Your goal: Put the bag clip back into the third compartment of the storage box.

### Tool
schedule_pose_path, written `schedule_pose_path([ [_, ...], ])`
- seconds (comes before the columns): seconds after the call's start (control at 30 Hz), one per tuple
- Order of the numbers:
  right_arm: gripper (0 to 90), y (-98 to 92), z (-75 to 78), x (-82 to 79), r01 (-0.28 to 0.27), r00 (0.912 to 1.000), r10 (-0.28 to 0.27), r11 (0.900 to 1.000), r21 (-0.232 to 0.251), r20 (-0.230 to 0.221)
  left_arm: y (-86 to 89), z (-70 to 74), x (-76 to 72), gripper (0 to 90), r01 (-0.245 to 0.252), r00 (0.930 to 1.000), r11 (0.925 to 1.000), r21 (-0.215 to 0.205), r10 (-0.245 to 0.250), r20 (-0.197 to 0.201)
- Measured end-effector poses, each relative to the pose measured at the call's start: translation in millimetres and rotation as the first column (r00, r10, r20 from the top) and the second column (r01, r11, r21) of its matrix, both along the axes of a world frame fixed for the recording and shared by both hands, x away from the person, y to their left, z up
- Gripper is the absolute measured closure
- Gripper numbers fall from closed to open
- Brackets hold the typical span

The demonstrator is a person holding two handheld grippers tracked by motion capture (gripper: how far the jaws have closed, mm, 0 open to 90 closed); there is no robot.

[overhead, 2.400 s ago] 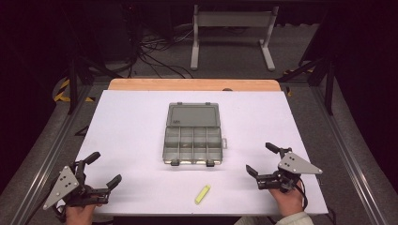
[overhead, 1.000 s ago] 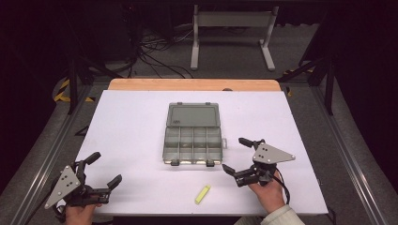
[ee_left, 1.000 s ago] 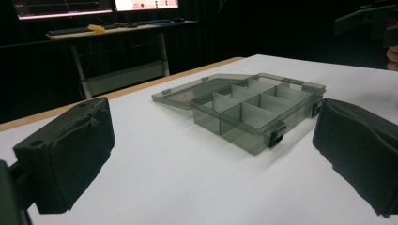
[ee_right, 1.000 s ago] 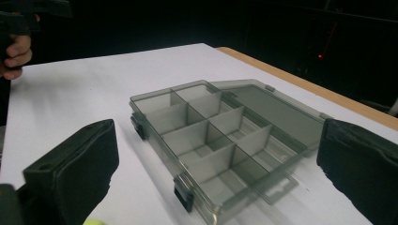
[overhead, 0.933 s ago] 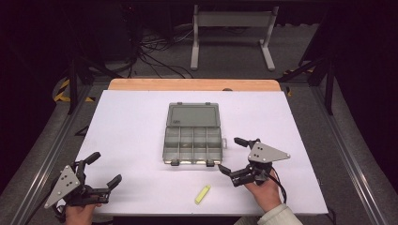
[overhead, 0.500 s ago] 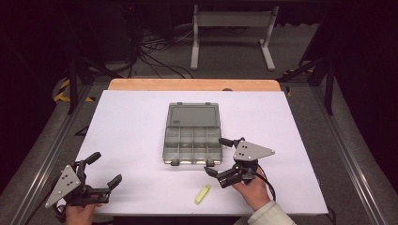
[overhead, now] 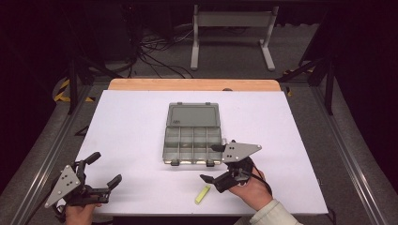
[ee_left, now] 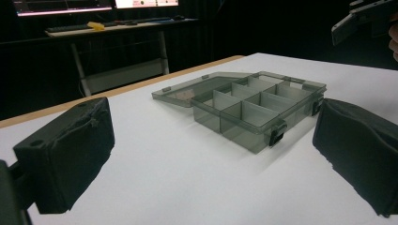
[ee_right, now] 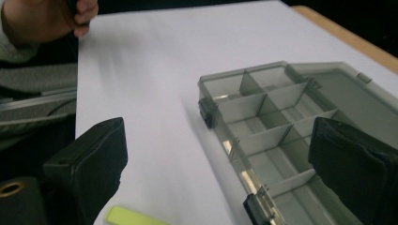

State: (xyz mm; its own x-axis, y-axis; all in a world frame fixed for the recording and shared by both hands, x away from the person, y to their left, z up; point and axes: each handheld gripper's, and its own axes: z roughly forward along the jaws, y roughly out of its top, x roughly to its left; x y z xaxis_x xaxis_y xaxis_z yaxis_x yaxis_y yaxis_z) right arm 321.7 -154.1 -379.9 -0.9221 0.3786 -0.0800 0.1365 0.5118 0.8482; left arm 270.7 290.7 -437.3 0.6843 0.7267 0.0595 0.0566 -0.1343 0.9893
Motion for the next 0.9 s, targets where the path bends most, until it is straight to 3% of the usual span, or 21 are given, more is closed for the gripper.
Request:
schedule_pose_path([
  [0.2, 10.6, 8.3, 1.3, -2.3, -0.048, 0.9983, 0.045, 0.995, -0.083, -0.036, 0.0, 0.0, 0.1, 0.1, 0.004, 1.0, 1.0, 0.003, -0.004, -0.001],
  [0.33, 14.0, 15.6, 0.4, -5.2, -0.103, 0.9927, 0.092, 0.983, -0.15, -0.078, 0.1, 0.0, 0.1, 0.1, 0.003, 1.0, 1.0, 0.001, -0.003, -0.001],
  [0.57, 15.8, 26.9, -5.2, -7.4, -0.178, 0.9805, 0.149, 0.95, -0.257, -0.128, -0.2, 0.3, -0.1, 0.1, 0.007, 1.0, 1.0, 0.005, -0.007, 0.001],
  [0.8, 15.6, 33.5, -9.7, -6.5, -0.219, 0.9706, 0.171, 0.92, -0.324, -0.17, -0.3, 0.0, 0.1, 0.1, 0.004, 1.0, 1.0, 0.003, -0.004, 0.002],
  [0.87, 16.1, 35.3, -10.8, -6.7, -0.227, 0.969, 0.175, 0.911, -0.346, -0.174, -0.3, 0.1, 0.0, 0.1, 0.004, 1.0, 1.0, 0.003, -0.004, 0.001],
  [0.9, 18.6, 37.1, -12.0, -7.5, -0.242, 0.9644, 0.183, 0.901, -0.361, -0.191, -0.1, 0.2, -0.1, 0.1, 0.006, 1.0, 1.0, 0.004, -0.006, 0.001],
])
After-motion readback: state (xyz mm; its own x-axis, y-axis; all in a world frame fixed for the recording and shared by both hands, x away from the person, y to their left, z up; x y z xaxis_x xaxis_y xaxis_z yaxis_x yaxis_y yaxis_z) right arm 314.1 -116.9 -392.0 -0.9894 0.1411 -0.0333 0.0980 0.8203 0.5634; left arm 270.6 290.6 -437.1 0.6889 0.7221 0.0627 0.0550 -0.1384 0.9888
